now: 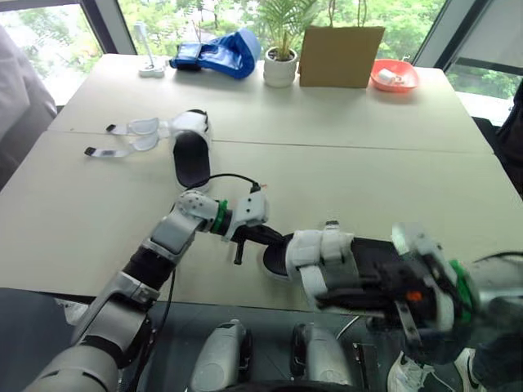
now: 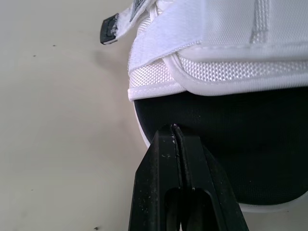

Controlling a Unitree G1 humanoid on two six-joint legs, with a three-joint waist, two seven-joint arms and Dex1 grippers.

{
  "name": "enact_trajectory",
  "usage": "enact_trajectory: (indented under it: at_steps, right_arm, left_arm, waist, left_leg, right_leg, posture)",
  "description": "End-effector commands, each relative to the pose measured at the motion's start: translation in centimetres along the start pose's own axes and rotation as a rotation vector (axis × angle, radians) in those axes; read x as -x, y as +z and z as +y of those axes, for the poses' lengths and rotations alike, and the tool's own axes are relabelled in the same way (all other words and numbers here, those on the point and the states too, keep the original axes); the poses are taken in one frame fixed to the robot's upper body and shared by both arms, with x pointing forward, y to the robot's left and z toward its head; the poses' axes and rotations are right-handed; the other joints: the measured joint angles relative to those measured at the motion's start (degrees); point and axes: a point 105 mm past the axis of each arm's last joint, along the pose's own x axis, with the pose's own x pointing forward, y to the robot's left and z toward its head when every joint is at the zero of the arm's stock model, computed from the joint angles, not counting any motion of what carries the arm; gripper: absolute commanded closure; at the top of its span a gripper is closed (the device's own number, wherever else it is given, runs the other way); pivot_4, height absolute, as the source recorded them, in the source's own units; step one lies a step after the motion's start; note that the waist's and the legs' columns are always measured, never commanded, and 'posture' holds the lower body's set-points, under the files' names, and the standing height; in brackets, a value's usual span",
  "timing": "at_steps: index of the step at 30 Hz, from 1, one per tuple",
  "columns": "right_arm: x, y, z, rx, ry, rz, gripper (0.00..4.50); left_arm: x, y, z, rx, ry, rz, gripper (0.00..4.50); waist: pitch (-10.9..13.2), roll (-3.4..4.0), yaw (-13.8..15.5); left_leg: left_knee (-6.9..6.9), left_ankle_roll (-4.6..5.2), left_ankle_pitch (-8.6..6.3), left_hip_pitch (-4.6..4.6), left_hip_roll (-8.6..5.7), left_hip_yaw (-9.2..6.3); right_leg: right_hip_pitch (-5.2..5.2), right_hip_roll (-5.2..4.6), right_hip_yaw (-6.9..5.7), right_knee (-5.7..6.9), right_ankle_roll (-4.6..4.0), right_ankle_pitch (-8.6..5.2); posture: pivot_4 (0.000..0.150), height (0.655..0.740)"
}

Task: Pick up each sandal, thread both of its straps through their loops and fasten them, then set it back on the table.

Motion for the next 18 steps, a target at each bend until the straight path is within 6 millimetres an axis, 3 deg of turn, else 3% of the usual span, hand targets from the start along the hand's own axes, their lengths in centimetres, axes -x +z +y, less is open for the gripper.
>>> enact_trajectory:
  at_steps: [1,6,12,15,18]
  right_arm:
    - [-0.5,1.1,-1.9,-0.081,-0.076,-0.077,4.46]
    - [-0.6,-0.6,-4.8,-0.230,-0.169,-0.059,4.46]
    - [-0.4,-0.8,-6.9,-0.389,-0.258,-0.121,4.46]
    - [0.2,-0.5,-9.2,-0.482,-0.359,-0.180,3.49]
    - [0.5,0.4,-9.2,-0.494,-0.356,-0.190,1.95]
  left_arm:
    - [-0.2,-2.0,-0.5,0.040,-0.007,0.074,4.50]
    - [-0.2,-2.2,-0.7,0.038,-0.005,0.075,4.50]
    - [-0.1,-2.4,-0.9,0.038,-0.002,0.079,4.50]
    - [-0.1,-2.4,-0.9,0.039,-0.001,0.078,4.50]
    - [-0.1,-2.5,-0.9,0.040,0.002,0.078,4.50]
  waist:
    - [0.0,-0.03,0.1]
    - [0.0,-0.02,0.0]
    - [0.0,0.00,-0.1]
    - [0.0,0.00,-0.1]
    - [0.0,0.02,-0.1]
  left_leg:
    - [0.01,0.00,0.00,-0.03,0.00,0.00]
    - [0.05,0.00,0.01,-0.06,0.00,0.00]
    - [0.06,-0.01,0.02,-0.05,0.00,0.00]
    - [0.06,-0.01,0.02,-0.05,0.00,0.00]
    - [0.06,-0.02,0.03,-0.06,0.00,0.00]
  right_leg:
    - [-0.01,0.00,-0.04,0.00,0.00,0.00]
    - [0.00,0.00,-0.05,-0.02,0.00,0.00]
    - [0.00,0.00,-0.05,0.02,-0.01,0.01]
    - [0.00,0.00,-0.05,0.03,-0.01,0.01]
    - [-0.03,0.01,-0.05,0.05,-0.01,0.02]
  posture:
    - [0.150,0.7214]
    - [0.150,0.7214]
    - [0.150,0.7214]
    - [0.150,0.7214]
    - [0.150,0.7214]
